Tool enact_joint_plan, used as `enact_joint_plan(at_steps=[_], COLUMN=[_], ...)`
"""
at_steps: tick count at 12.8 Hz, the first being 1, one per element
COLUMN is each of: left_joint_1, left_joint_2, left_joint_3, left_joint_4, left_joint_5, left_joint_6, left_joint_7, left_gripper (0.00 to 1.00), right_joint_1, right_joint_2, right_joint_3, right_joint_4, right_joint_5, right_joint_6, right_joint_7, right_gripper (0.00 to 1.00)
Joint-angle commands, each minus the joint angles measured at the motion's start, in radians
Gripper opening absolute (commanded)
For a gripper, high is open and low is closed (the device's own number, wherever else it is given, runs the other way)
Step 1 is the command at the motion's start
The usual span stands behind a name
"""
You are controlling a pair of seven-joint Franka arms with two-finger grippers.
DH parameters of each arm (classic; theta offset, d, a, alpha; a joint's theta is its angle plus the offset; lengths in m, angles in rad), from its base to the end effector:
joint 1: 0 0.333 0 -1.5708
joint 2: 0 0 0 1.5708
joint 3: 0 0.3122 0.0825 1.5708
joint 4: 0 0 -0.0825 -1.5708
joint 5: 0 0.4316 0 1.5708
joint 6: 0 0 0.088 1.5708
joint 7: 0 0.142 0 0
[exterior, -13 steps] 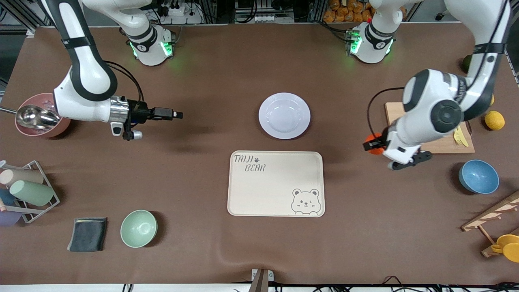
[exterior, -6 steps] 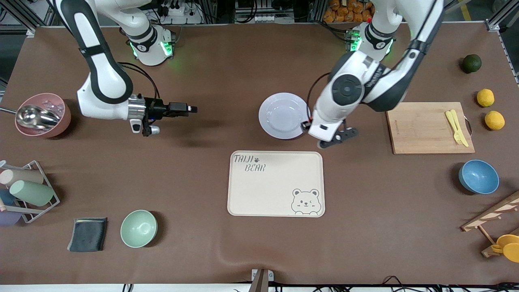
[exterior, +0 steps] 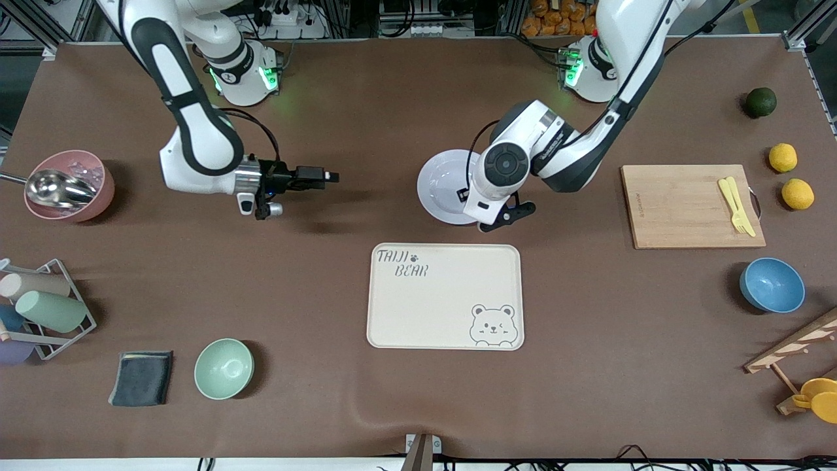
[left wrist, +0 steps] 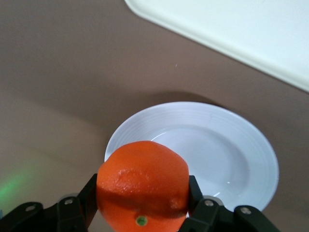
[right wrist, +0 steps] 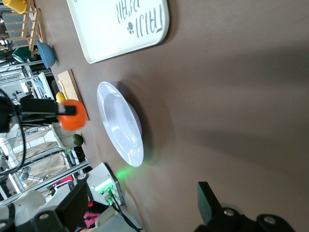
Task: Place orange and plate with both arms
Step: 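Carry the orange over the white plate with the left gripper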
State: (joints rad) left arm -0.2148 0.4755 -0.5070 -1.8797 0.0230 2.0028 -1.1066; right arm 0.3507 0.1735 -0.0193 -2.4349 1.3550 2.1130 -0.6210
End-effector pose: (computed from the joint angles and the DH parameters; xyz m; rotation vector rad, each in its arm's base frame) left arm 0.4682 -0.4101 0.1981 -2.9383 -0.5748 0.5218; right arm 0.4365 0.2285 0.1600 -2.1541 0.1211 0.3070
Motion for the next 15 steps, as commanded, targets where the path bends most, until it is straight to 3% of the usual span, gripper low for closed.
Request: enact_joint_plan(at_steps=[1, 7, 11, 14, 15], left_joint_1=[-0.035, -0.066, -0.08, -0.092, -0.092], left_joint_2=[0.029, 0.091, 0.136, 0.159, 0.163], left_joint_3=[0.005, 0.005, 0.005, 0.005, 0.005], left_joint_4=[-0.006, -0.004, 0.004, 0.007, 0.013], left_joint_5=[-0.017, -0.015, -0.017, -0.015, -0.015], left_joint_6=[0.034, 0.09, 0.174, 0.197, 0.203], left_joint_7=[-0.065, -0.111, -0.162, -0.191, -0.208], left_gripper=[0.0, 0.0, 0.0, 0.0, 0.35], right_joint_1=[0.065, 0.112, 0.16, 0.185, 0.198], right_joint_2=[0.02, 0.064, 0.113, 0.12, 0.12], right_joint_3=[-0.007, -0.007, -0.007, -0.007, -0.007], right_joint_4=[-0.004, -0.006, -0.004, -0.003, -0.003], right_joint_5=[0.073, 0.151, 0.3, 0.346, 0.366], right_joint_6=[0.045, 0.047, 0.048, 0.05, 0.067], right_joint_7=[-0.037, -0.092, -0.218, -0.229, -0.226], right_gripper=[1.0, 1.0, 1.0, 1.0, 1.0])
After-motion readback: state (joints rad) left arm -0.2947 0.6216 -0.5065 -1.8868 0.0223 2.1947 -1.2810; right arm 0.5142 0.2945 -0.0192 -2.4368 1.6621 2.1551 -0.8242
